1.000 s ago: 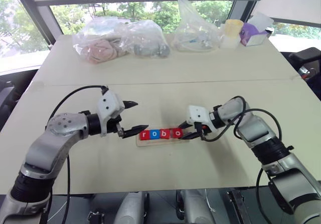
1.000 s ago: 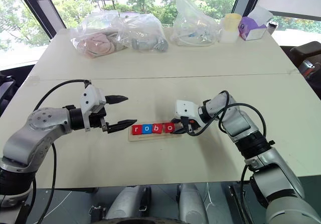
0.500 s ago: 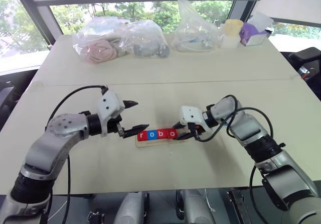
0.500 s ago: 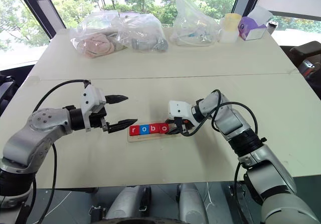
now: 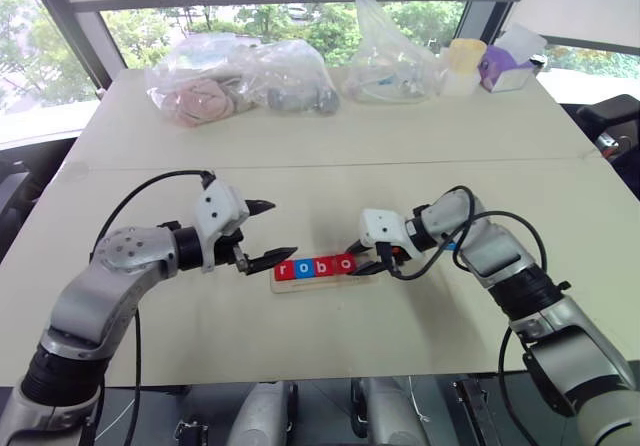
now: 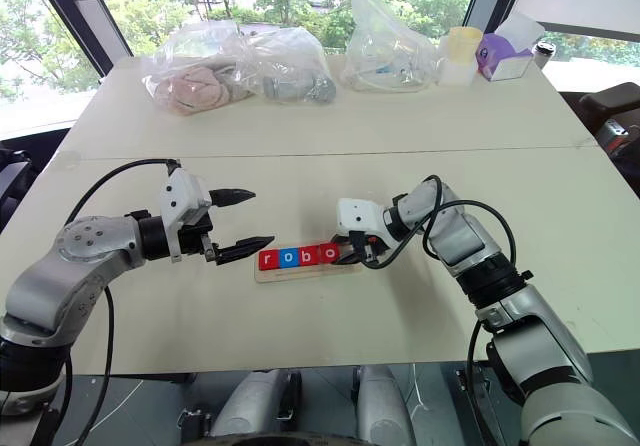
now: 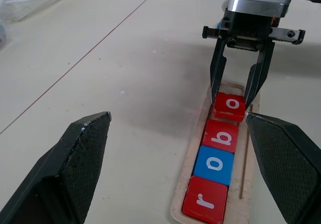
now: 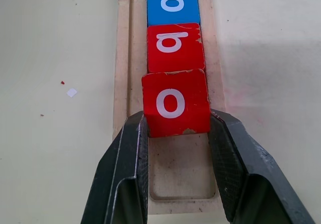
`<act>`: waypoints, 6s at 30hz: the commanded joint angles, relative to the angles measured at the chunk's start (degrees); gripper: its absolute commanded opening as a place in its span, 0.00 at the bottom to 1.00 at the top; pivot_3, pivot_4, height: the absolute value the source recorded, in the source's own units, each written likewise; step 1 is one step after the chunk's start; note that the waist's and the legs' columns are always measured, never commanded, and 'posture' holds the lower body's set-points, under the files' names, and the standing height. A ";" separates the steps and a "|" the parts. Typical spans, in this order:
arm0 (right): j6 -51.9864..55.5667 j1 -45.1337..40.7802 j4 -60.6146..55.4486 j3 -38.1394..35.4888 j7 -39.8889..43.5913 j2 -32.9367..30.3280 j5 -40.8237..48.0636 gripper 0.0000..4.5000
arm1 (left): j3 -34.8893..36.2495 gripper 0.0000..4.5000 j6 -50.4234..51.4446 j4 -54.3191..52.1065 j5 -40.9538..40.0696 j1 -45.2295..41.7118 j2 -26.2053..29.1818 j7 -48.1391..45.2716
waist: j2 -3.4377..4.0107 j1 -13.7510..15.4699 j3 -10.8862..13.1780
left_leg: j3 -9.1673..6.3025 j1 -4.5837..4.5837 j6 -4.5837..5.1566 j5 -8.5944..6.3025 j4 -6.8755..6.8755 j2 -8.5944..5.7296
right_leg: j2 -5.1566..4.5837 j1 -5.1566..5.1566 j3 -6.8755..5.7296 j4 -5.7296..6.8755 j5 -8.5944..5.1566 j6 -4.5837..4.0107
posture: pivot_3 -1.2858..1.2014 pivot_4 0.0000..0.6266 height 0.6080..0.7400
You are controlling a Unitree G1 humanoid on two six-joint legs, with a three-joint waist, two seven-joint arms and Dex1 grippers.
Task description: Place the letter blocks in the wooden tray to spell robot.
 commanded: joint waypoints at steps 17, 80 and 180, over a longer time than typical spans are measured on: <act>10.59 -3.20 -6.02 -5.44 0.38 0.44 6.86 0.98 | 0.47 1.00 -1.08 -0.48 -0.08 -1.31 -0.60 -0.44 | 0.00 -0.02 0.00 | 0.00 0.00 0.00 0.00 0.00 0.00 | -0.01 -0.01 0.01 0.01 0.00 0.00 | 0.52 0.24 0.89; 45.45 9.35 -23.36 -30.83 -37.49 0.29 4.73 0.98 | -1.53 1.00 -4.14 3.59 1.69 -3.48 -2.24 -3.01 | 0.00 0.16 -0.01 | 0.00 -0.05 -0.02 0.02 -0.02 0.01 | -0.05 -0.03 0.03 0.00 0.00 -0.03 | 0.52 0.24 0.89; -7.11 11.51 0.37 -7.03 0.13 -18.71 10.29 0.98 | 0.68 1.00 -2.46 3.42 0.80 -3.15 1.97 -6.57 | -0.08 -0.89 0.06 | 0.09 0.00 0.15 -0.08 0.00 0.07 | 0.02 0.03 0.04 -0.12 0.03 0.17 | 0.52 0.24 0.89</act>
